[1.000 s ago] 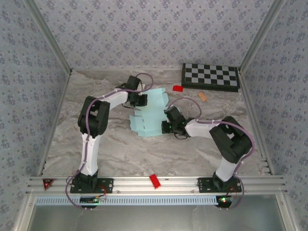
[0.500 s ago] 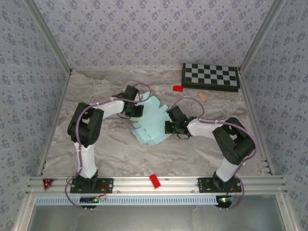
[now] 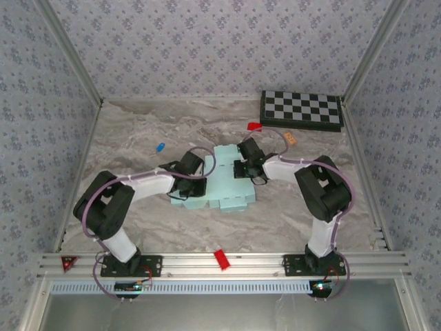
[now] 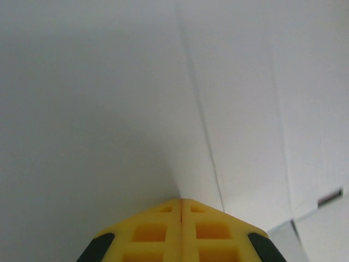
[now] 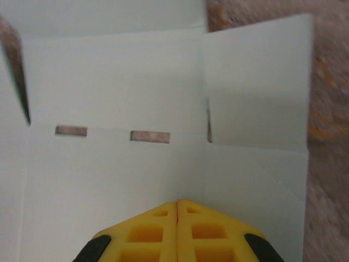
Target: Fold the paper box
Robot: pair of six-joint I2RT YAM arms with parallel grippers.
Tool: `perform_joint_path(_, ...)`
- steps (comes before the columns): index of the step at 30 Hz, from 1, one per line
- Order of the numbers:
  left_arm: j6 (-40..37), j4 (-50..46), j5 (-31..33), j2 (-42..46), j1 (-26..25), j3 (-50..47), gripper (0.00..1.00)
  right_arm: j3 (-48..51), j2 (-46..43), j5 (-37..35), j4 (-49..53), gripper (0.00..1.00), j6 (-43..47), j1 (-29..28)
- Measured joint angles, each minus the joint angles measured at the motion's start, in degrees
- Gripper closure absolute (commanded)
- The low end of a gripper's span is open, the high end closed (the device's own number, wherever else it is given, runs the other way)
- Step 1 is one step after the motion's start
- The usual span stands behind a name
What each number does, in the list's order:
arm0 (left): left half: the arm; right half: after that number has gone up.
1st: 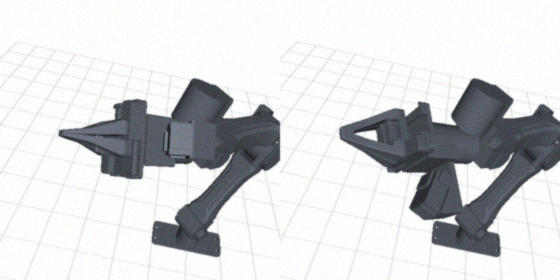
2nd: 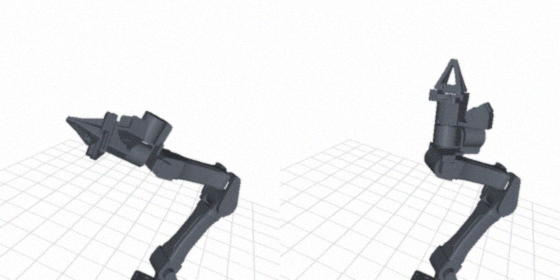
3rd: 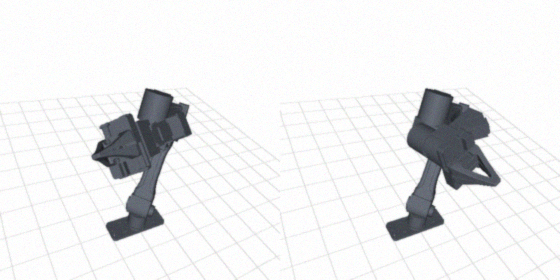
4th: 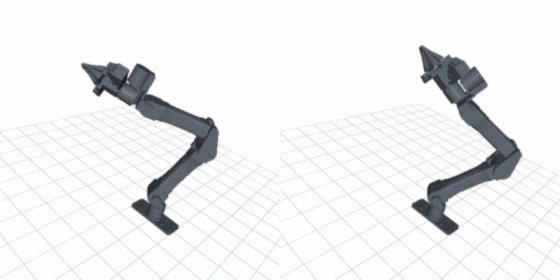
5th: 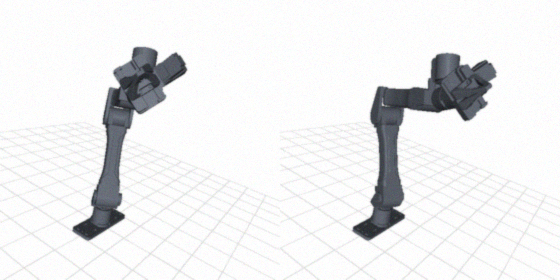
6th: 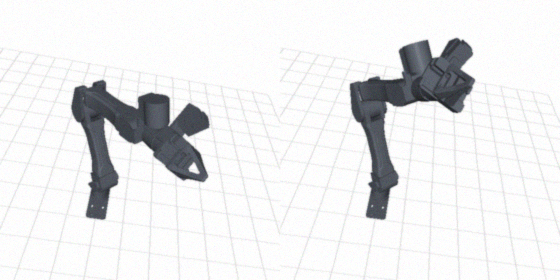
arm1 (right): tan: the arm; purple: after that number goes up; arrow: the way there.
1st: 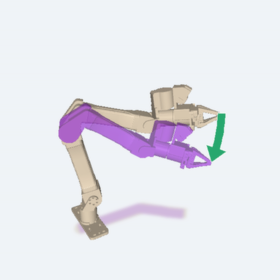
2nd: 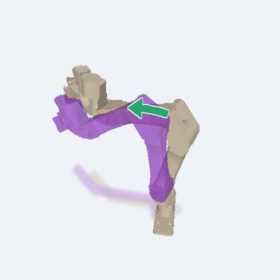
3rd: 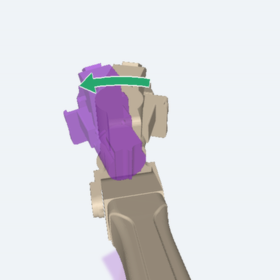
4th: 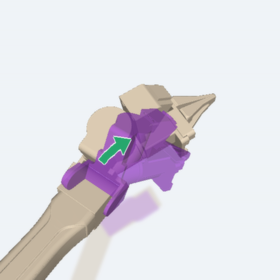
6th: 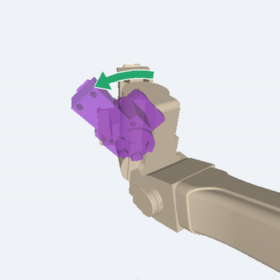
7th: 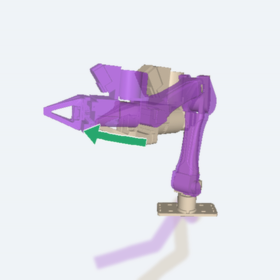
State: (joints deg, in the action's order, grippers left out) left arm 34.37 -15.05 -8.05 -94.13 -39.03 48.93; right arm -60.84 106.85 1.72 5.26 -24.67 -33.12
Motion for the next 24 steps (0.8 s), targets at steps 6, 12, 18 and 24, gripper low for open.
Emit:
perform_joint_path(6,3.3,0.3,0.5,3.1,-2.9,-1.2,0.98,-4.9,1.8,1.2,3.9,0.94,2.7,-0.3)
perform_joint_path(12,1.6,-0.2,2.1,6.5,0.1,0.5,1.00,-5.6,-0.7,3.0,7.2,0.97,4.2,-0.5)
perform_joint_path(18,-4.0,-0.1,2.3,4.5,6.6,4.2,1.00,-1.1,-7.2,3.7,7.4,1.00,4.2,-2.1)
perform_joint_path(24,-9.0,0.2,1.2,-1.7,10.1,5.9,1.00,7.0,-10.0,3.5,7.2,1.00,0.9,-2.8)
